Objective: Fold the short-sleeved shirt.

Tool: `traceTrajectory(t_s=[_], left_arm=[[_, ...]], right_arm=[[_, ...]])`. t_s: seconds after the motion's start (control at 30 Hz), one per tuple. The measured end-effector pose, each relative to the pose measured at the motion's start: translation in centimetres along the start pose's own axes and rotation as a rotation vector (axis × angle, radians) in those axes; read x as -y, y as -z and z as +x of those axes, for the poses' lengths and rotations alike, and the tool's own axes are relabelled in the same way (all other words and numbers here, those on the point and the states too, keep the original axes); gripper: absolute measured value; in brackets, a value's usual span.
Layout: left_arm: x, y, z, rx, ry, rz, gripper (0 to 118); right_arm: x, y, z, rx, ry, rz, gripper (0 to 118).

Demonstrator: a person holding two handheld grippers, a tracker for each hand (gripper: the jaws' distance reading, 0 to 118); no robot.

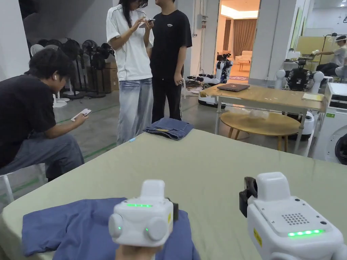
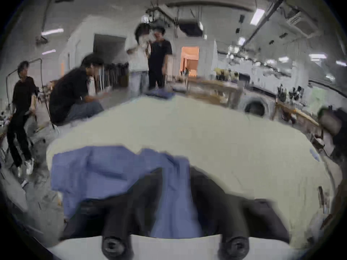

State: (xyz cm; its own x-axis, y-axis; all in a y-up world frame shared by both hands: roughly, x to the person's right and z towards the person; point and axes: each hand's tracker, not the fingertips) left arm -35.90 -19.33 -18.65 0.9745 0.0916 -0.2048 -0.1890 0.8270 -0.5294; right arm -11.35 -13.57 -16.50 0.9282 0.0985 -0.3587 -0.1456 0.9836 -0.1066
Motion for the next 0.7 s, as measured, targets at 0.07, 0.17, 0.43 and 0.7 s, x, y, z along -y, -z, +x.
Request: traceTrajectory(t_s=[0.07,0.17,0.43,0.7], left_arm=[[1.5,4.9,0.8,-0.012,-0.009,-0.178,117],[4.7,9.2,1.7,0.027,-0.054,-0.317,117],[6.4,11.0,3.3,-0.065,0.011,-0.379,100],[2.4,7.1,-3.9,0.038,-0.497,-0.223,13]], right_arm=[[1.3,0.4,0.8,0.016,-0.012,-0.033,0],[3.1,0.8,2.5,0.054,-0.022,-0.084,0],[6.0,2.0,6.6,0.143,0.064,-0.191,0],[5.0,-0.5,8.2,0.142,0.148,-0.153,0]])
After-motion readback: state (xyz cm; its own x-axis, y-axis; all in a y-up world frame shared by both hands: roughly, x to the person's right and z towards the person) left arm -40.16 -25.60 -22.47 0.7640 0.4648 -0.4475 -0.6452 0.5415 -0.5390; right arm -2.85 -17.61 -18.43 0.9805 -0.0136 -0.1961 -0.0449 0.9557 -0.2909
